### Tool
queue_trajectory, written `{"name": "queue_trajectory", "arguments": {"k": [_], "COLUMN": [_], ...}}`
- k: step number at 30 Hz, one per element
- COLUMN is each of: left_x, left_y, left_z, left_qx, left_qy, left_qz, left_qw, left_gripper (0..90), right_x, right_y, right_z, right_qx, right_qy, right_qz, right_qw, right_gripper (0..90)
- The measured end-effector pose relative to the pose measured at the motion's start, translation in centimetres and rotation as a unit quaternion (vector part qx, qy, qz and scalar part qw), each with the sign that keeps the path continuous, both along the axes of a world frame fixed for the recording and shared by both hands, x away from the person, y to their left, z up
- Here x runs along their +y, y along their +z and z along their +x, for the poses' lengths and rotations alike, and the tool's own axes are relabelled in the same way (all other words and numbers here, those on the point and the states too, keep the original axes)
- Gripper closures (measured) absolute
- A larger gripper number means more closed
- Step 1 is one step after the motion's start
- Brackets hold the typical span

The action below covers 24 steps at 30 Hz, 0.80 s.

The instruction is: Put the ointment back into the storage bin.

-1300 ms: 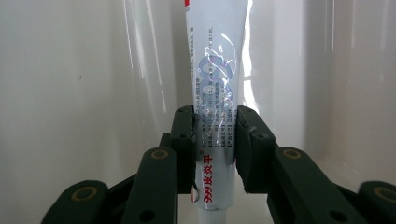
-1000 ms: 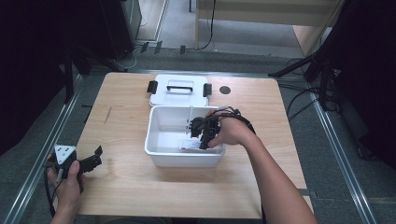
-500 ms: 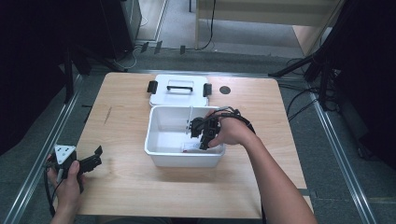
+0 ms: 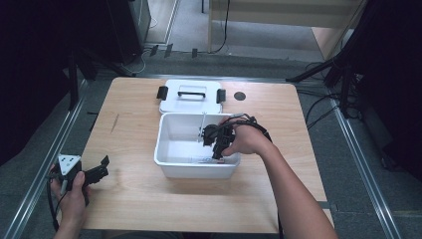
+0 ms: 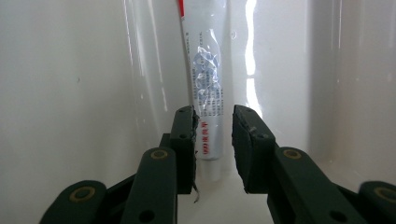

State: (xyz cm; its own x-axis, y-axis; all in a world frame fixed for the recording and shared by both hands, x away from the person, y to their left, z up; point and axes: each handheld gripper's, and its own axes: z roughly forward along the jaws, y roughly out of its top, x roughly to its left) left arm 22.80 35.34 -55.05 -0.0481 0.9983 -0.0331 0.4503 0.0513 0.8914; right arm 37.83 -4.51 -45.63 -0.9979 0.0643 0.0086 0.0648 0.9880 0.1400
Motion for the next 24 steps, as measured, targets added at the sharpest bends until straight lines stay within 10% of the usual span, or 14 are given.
{"name": "queue_trajectory", "arguments": {"k": [13,24], "left_x": [0.0,0.0], "left_y": [0.0,0.0], "left_z": [0.0,0.0], "left_qx": [0.000,-0.001], "left_qy": [0.000,0.000], "left_qz": [0.001,0.001], "left_qw": [1.0000,1.0000], "left_gripper": [0.0,0.0], "right_x": [-0.4,-2.4], "right_y": [2.6,6.3], "right_z": [-0.5,-0.6], "right_qx": [-0.010,-0.020], "right_qy": [-0.008,-0.047], "right_qz": [0.027,0.071], "right_qw": [0.9995,0.9962], "right_gripper": [64.8,39.1]}}
